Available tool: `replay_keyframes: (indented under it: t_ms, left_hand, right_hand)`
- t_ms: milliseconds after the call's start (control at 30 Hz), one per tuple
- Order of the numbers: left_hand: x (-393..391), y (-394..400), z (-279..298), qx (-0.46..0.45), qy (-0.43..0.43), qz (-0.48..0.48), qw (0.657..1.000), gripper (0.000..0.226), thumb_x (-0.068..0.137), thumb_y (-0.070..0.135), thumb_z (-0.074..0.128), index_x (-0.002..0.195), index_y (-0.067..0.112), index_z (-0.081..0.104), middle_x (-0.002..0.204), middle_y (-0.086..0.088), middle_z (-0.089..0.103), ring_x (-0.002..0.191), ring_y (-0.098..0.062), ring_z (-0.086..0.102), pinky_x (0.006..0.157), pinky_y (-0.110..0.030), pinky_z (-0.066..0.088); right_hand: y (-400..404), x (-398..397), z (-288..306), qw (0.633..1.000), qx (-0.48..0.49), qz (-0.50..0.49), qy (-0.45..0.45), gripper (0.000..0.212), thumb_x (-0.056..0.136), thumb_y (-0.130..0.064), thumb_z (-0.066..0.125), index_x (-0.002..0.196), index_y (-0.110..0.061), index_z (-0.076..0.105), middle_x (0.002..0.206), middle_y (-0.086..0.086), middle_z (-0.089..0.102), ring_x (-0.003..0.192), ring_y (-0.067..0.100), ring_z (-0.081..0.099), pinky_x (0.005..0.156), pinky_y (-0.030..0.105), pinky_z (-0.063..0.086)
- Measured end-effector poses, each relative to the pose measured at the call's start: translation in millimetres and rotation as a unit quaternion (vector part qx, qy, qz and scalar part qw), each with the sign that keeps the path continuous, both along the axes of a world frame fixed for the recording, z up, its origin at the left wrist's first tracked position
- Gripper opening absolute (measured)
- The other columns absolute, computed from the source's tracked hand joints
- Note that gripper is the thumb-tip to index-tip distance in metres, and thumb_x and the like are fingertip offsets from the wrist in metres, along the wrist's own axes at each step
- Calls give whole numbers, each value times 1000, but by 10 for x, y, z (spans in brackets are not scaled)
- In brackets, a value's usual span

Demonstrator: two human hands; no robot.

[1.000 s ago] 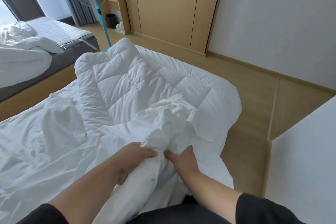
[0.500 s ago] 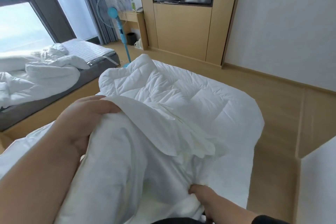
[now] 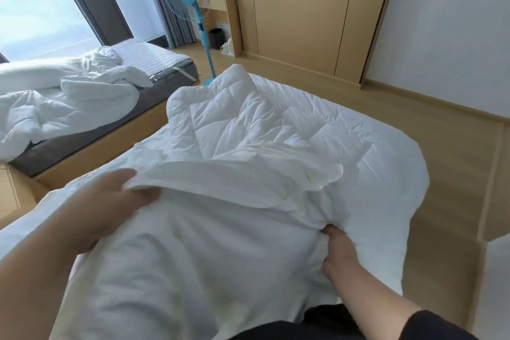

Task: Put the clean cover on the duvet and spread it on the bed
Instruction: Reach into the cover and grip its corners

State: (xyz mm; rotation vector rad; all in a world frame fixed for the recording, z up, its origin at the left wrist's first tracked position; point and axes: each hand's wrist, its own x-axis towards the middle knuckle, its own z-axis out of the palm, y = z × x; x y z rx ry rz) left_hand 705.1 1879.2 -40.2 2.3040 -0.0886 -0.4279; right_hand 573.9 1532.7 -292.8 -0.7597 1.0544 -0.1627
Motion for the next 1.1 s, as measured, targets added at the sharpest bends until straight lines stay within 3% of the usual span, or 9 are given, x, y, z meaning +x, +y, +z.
replay_keyframes:
  t_ms: [100, 233, 367, 500, 633, 767, 833, 933, 1100]
  left_hand:
    - [-108, 69, -170, 63, -18, 16, 998, 20, 73, 57, 80, 87, 58, 66, 75, 27, 70, 75, -11, 68, 68, -34, 53]
    - [-96, 327, -528, 125, 19, 1, 992, 51, 64, 71, 77, 99, 35, 65, 92, 10, 73, 89, -16, 67, 85, -45, 53]
    - [-75, 535, -770, 252, 13, -37, 967, 71, 65, 70, 78, 116, 29, 50, 114, 3, 58, 96, -15, 57, 82, -37, 47]
    - [-249, 211, -950, 295, -191, -82, 933, 98, 73, 56, 72, 155, 26, 28, 153, -2, 37, 139, -29, 37, 112, -45, 35]
    - [-537, -425, -1150, 234, -398, -272, 844, 77, 66, 48, 79, 135, 24, 56, 135, 0, 60, 124, -27, 59, 104, -44, 48]
    - [-439, -781, -1292, 318, -197, -338, 864, 101, 75, 70, 63, 157, 26, 23, 164, 2, 25, 150, -23, 24, 125, -46, 13]
    - [-392, -834, -1402, 318, -86, -340, 881, 123, 64, 80, 66, 159, 27, 8, 167, 4, 14, 152, -20, 19, 125, -47, 9]
    - [-482, -911, -1616, 286, -65, -337, 895, 137, 53, 82, 64, 160, 26, 0, 169, 2, 6, 154, -18, 13, 125, -44, 11]
    - [-585, -1059, -1972, 321, -100, -268, 903, 73, 80, 36, 52, 146, 17, 31, 132, -2, 51, 121, -26, 51, 99, -36, 44]
  right_hand:
    - [-99, 92, 238, 992, -124, 8, -34, 31, 77, -14, 71, 106, -11, 79, 102, 11, 78, 99, 34, 72, 95, 52, 56]
    - [17, 125, 460, 981, -166, 63, -79, 29, 77, -8, 73, 106, -9, 78, 100, 11, 78, 95, 32, 74, 92, 49, 57]
    - [120, 56, 554, 979, -167, 93, -77, 23, 79, -6, 73, 101, -7, 78, 98, 13, 78, 93, 34, 74, 94, 55, 56]
    - [263, -88, 635, 972, -163, 136, -98, 13, 81, -7, 73, 91, -11, 82, 98, 16, 77, 88, 32, 76, 82, 45, 57]
    - [354, -133, 716, 952, -181, 195, -152, 23, 81, -6, 73, 100, -16, 81, 106, 14, 77, 98, 30, 75, 83, 42, 57]
    - [344, -102, 759, 932, -178, 238, -209, 38, 70, -11, 77, 107, -16, 79, 113, 17, 75, 106, 32, 72, 83, 38, 60]
    - [294, -69, 751, 933, -160, 230, -225, 39, 67, -9, 77, 106, -8, 79, 113, 22, 73, 107, 36, 71, 86, 42, 60]
    - [217, 4, 738, 940, -146, 213, -222, 40, 63, -3, 79, 101, 8, 74, 115, 30, 69, 113, 43, 66, 104, 58, 49]
    - [205, 138, 715, 947, -22, 218, -233, 50, 60, 9, 73, 109, 18, 66, 117, 39, 64, 107, 49, 67, 93, 55, 55]
